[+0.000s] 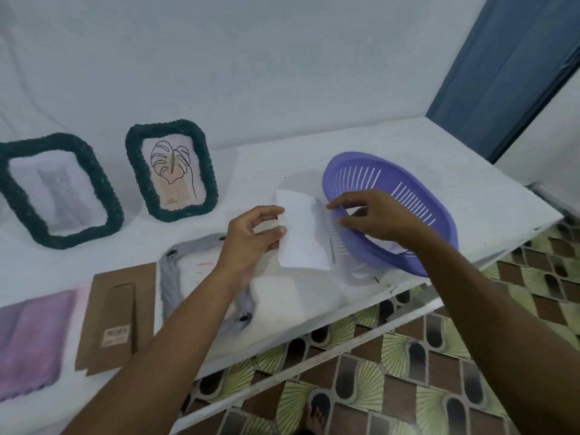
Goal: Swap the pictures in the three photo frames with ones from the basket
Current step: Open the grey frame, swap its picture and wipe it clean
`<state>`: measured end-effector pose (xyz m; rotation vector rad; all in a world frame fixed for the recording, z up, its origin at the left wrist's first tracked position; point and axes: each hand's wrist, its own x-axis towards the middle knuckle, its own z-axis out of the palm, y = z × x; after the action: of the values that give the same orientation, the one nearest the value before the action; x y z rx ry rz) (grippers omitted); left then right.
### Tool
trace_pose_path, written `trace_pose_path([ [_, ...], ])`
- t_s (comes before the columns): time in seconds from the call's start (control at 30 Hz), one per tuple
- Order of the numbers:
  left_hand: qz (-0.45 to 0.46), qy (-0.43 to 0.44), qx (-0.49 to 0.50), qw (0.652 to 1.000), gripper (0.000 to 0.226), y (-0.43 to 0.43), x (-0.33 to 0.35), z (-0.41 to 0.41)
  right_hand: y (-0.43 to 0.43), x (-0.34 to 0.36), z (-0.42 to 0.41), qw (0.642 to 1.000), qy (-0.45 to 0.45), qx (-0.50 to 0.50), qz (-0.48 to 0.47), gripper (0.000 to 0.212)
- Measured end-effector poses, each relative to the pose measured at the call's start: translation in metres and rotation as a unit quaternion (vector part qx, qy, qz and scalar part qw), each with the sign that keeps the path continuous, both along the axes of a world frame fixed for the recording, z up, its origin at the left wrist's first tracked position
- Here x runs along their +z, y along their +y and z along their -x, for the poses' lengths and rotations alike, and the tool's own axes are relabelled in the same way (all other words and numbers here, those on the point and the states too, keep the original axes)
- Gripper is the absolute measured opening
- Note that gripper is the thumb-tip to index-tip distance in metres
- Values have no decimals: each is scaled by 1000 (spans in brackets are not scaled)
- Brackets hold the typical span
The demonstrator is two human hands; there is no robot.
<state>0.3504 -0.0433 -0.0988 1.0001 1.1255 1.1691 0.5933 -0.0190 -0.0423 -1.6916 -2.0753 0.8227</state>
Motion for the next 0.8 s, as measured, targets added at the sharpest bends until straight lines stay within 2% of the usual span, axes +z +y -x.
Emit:
trace_pose_path([
  [0.1,45,-57,26,997,25,6,-11,-20,4,12,-14,996,80,-38,18,28],
  [0.23,72,-64,58,994,25,6,-25,-52,5,30,-34,985,161,-62,14,26],
  [0.4,29,33,41,998,23,6,-41,-84,6,33,-42,979,194,-67,17,26],
  [0.53,5,61,27,998,23,7,-46,-98,8,28,-41,978,197,-60,17,27],
  [0.6,-46,153,41,986,24,8,-51,-98,9,26,-41,979,196,-52,12,26],
  [0.67,-123,303,32,944,29,10,-58,-96,9,22,-40,978,202,-50,9,25],
  [0.73,-180,478,9,860,35,11,-59,-95,8,16,-35,978,203,-44,10,25],
  [0.77,-194,535,5,822,36,12,-59,-94,8,13,-32,979,198,-41,9,24],
  [0.8,-202,567,4,799,36,12,-58,-94,8,9,-28,981,191,-39,7,24],
])
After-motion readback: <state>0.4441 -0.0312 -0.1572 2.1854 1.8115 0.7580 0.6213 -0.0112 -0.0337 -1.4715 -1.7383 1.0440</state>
